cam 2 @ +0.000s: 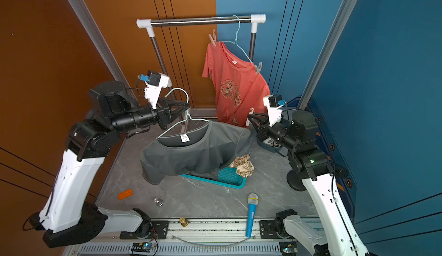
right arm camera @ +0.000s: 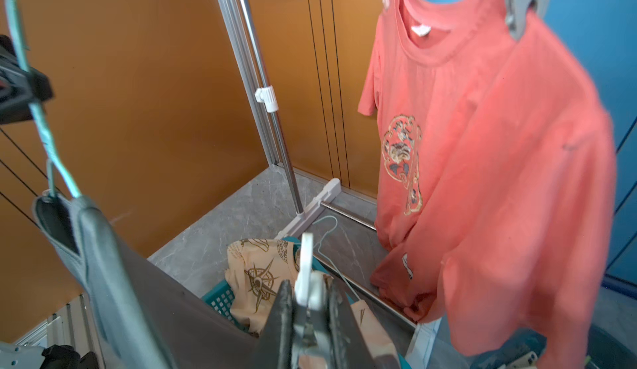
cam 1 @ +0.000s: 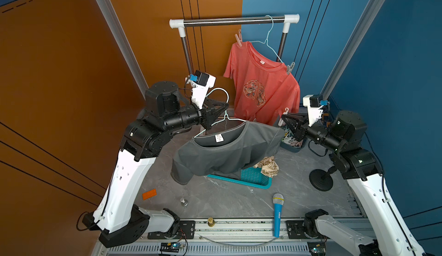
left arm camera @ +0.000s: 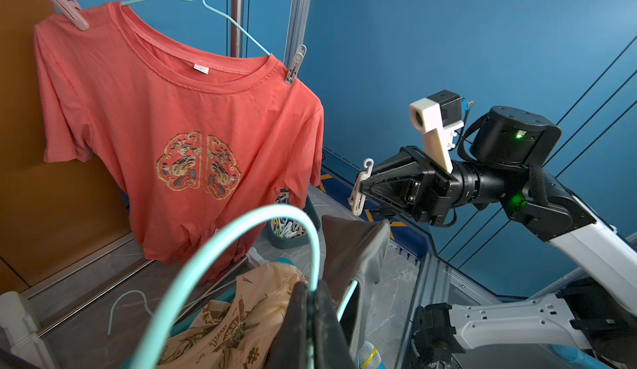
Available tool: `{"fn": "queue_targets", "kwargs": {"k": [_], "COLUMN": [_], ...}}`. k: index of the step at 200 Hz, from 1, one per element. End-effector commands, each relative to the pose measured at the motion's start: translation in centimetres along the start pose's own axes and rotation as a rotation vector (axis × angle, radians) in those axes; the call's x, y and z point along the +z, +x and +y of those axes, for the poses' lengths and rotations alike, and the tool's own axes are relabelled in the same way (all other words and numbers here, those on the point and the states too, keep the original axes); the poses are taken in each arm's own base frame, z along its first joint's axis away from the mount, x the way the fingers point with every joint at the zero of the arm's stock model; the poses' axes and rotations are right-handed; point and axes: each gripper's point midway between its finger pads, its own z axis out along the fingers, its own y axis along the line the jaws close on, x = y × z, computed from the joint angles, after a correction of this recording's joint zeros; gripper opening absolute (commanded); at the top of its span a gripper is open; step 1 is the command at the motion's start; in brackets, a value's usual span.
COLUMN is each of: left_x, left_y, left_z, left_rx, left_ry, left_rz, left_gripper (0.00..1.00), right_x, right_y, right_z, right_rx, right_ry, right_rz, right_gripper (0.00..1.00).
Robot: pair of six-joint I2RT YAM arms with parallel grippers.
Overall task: Use clothespins to secure the t-shirt on both sides of the hanger
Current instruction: Clamp the T-shirt on the hanger.
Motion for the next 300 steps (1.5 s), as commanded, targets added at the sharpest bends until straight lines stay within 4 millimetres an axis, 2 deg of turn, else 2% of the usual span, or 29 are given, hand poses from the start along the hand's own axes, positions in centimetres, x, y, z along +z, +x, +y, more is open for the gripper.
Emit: {"fn": "queue_targets", "kwargs": {"k": [1,39,92,152,219,300], "left_x": [-0.7,-0.7,-0.6,-0.9,-0.8,-1.3], "left_y": [-1.9,-1.9,-1.9,-2.1,-2.1,-3.3], "left_z": [-1.9,-2.1,-2.2,-2.4,-2.2,-2.3], "left_rx": [0.033,0.036,0.036,0.040,0.035,0.009], "left_ry": [0.089,0.103,0.108,0.111,0.112,0.149], "left_rz": [-0.057,-0.055,-0.054,-0.061,-0.063,-0.108], "left_gripper": [0.02,0.02,0.02,0.02,0.02,0.02], "right_x": [-1.2,-0.3,-0.3,-0.4,-1.3,-0.8], "right_y": [-4.6,-6.4,-5.2,-3.1,-2.0,1.3], "right_z": [3.3,5.4,7.8,8.1,9.1,8.6], "right_rx": [-0.050,-0.001,0.065,0.112,0.130,0.130], "right_ry": [-0.153,-0.318,-0.462,-0.486,-0.519,-0.500], "right_rz": [-0.150,-0.204,-0.191,-0.151,-0.127,-0.048], "right_gripper": [0.00,0.00,0.00,0.00,0.00,0.00]}}
